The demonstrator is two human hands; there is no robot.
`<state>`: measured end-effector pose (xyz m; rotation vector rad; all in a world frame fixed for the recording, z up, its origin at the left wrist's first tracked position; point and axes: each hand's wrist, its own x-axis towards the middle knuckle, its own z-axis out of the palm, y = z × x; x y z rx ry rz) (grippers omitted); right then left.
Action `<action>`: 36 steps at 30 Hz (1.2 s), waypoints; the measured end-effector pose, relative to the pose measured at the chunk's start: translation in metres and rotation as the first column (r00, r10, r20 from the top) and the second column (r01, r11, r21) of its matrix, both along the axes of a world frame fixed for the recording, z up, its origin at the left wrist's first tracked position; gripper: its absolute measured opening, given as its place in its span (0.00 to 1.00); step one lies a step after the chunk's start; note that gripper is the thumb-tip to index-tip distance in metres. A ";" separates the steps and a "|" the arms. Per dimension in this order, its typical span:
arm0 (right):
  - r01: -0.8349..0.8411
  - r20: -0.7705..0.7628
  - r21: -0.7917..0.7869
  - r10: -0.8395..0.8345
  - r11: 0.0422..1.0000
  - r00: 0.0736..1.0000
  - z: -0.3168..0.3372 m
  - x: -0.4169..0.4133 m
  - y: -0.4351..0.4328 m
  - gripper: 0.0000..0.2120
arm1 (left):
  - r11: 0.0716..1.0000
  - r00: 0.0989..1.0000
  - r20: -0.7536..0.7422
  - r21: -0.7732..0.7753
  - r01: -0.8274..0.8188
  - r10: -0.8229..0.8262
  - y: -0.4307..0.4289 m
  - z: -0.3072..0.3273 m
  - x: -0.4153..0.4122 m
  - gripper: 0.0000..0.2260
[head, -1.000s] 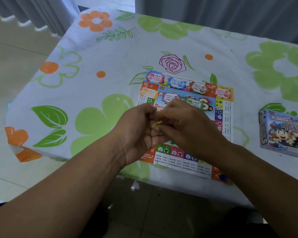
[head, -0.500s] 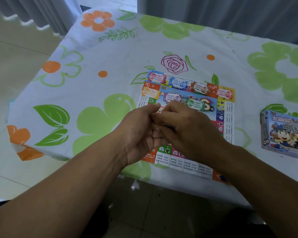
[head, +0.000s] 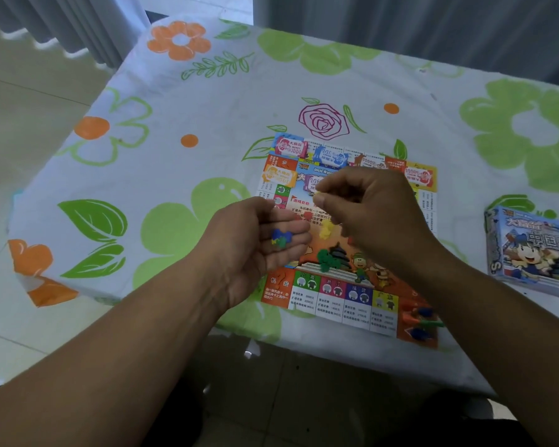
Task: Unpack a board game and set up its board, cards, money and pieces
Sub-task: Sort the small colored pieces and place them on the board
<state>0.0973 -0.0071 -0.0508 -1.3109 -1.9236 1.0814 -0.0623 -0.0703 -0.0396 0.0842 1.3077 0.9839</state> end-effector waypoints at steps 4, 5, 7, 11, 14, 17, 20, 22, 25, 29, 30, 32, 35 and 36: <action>0.004 0.061 -0.068 0.000 0.998 0.998 -0.005 0.003 0.007 0.01 | 0.997 0.995 -0.073 0.010 -0.072 0.072 -0.001 0.001 -0.006 0.12; 0.017 0.071 -0.084 -0.011 0.996 0.997 -0.007 0.005 0.009 0.01 | 0.997 0.994 -0.080 0.008 -0.073 0.073 -0.002 0.001 -0.006 0.12; 0.035 0.109 -0.122 -0.022 0.992 0.994 -0.010 0.009 0.012 0.01 | 0.998 0.995 -0.078 0.009 -0.061 0.062 -0.002 0.002 -0.006 0.13; -0.023 0.280 -0.123 0.057 0.992 0.958 -0.024 0.012 0.014 0.04 | 0.999 0.998 -0.047 0.022 -0.041 0.042 -0.003 0.002 -0.003 0.17; -0.038 0.327 -0.101 0.070 0.994 0.942 -0.030 0.011 0.015 0.04 | 0.999 0.999 -0.034 0.026 -0.033 0.034 -0.002 0.001 -0.004 0.19; -0.044 0.359 -0.083 0.071 0.996 0.931 -0.031 0.010 0.017 0.03 | 0.999 1.000 -0.018 0.023 -0.025 0.026 -0.002 0.001 -0.005 0.20; -0.045 0.387 -0.067 0.068 0.997 0.920 -0.030 0.010 0.018 0.06 | 1.000 1.000 -0.009 0.020 -0.018 0.018 -0.002 0.001 -0.005 0.19; -0.016 0.401 -0.048 0.034 0.999 0.915 -0.028 0.012 0.019 0.08 | 1.000 1.000 -0.005 0.019 -0.015 0.015 -0.002 0.002 -0.006 0.19; 0.023 0.402 0.004 -0.022 1.000 0.915 -0.025 0.013 0.020 0.08 | 1.000 1.000 0.005 0.022 -0.015 0.015 -0.002 0.002 -0.005 0.19; -0.055 0.263 0.013 0.050 0.998 0.964 -0.012 0.006 0.012 0.07 | 1.000 1.000 0.028 0.028 0.001 -0.002 -0.002 0.002 -0.003 0.19; -0.102 0.225 0.018 0.095 0.995 0.970 -0.007 0.003 0.008 0.06 | 1.000 0.999 0.036 0.029 0.005 -0.006 -0.002 0.002 -0.003 0.19; -0.192 0.155 0.010 0.188 0.981 0.970 0.002 0.000 0.000 0.02 | 0.999 0.999 0.050 0.034 0.014 -0.016 -0.002 0.001 -0.003 0.19; -0.318 0.156 -0.005 0.315 0.948 0.936 0.005 -0.001 -0.007 0.06 | 0.998 0.997 0.071 0.059 0.029 -0.033 -0.001 0.000 -0.002 0.20; -0.352 0.190 0.005 0.344 0.936 0.919 0.004 0.000 -0.009 0.09 | 0.997 0.996 0.076 0.066 0.033 -0.038 -0.001 0.000 -0.001 0.19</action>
